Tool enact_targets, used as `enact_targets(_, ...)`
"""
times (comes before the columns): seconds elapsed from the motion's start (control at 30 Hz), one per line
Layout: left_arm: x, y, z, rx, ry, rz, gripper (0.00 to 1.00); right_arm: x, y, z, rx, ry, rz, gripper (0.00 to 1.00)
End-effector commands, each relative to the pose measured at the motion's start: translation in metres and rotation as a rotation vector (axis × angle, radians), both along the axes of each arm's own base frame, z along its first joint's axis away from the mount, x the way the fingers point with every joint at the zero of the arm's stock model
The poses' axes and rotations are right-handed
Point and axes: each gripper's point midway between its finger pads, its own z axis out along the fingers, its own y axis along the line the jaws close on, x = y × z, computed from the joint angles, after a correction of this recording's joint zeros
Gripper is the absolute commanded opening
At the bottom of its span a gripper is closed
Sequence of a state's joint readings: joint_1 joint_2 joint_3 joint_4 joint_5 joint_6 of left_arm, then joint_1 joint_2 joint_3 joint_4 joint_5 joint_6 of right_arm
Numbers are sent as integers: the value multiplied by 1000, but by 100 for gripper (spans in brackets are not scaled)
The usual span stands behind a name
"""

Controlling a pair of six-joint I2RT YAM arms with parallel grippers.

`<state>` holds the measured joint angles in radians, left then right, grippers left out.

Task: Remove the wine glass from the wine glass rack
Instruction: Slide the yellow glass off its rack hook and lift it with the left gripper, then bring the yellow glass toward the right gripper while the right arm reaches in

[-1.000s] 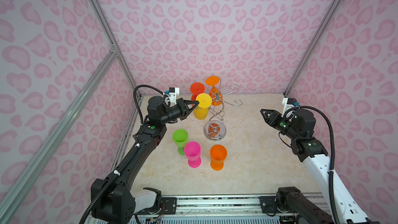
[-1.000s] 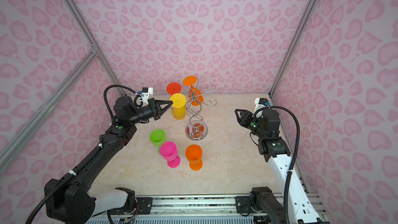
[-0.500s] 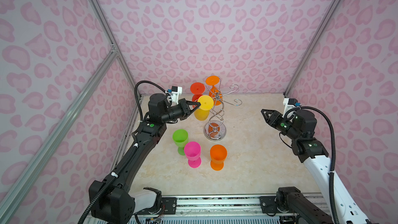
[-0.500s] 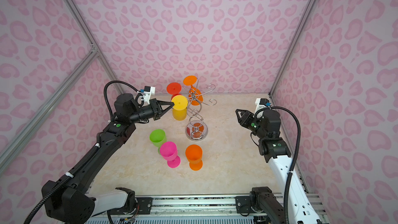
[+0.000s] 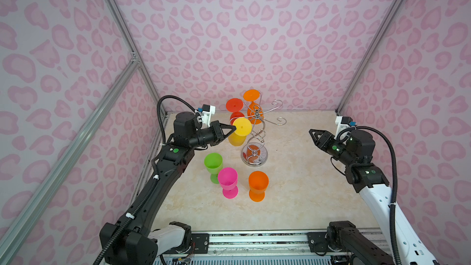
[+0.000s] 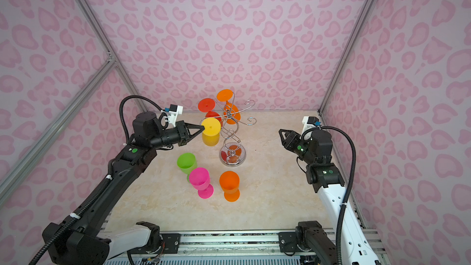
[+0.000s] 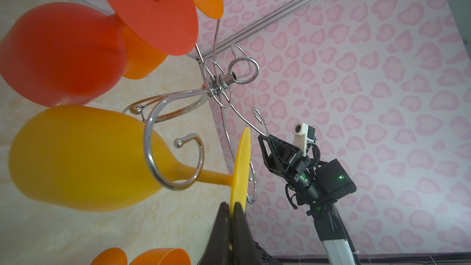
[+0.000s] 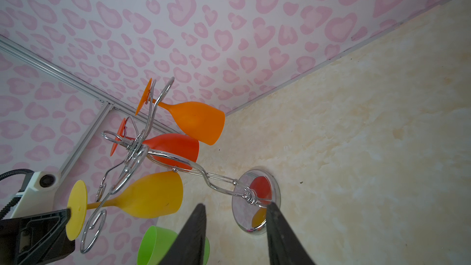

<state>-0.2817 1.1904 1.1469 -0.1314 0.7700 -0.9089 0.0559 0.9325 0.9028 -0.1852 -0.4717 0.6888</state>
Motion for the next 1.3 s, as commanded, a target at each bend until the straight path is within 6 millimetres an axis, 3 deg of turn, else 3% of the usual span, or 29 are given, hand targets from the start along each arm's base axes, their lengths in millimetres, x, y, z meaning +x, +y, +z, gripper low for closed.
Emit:
enact_targets(0.0, -14, 2, 4, 0, -23, -16, 1, 0, 0, -2, -4, -3, 0, 40)
enact_targets(0.17, -43, 15, 11, 30, -48, 0, 1, 0, -1, -3, -5, -1, -2, 40)
enact_targets(0.37, -88, 41, 38, 100, -141, 27, 1, 3, 0, -1, 1, -4, 3, 40)
enact_targets(0.53, -129, 55, 85, 136, -292, 33, 1, 6, 5, 3, 29, -20, 20, 40)
enact_targets(0.63, -147, 51, 121, 73, -421, -10, 1, 4, 18, 18, 87, -103, 103, 37)
enact_targets(0.77, -152, 45, 157, -41, -541, -52, 1, -2, 33, 43, 162, -202, 189, 36)
enact_targets(0.97, -142, 28, 189, -261, -607, -171, 1, -30, 65, 92, 224, -390, 374, 39)
enact_targets(1.13, -141, 16, 205, -421, -626, -254, 1, -48, 87, 118, 289, -490, 487, 40)
enact_targets(1.27, -136, 12, 207, -552, -587, -289, 2, -55, 93, 136, 408, -563, 554, 46)
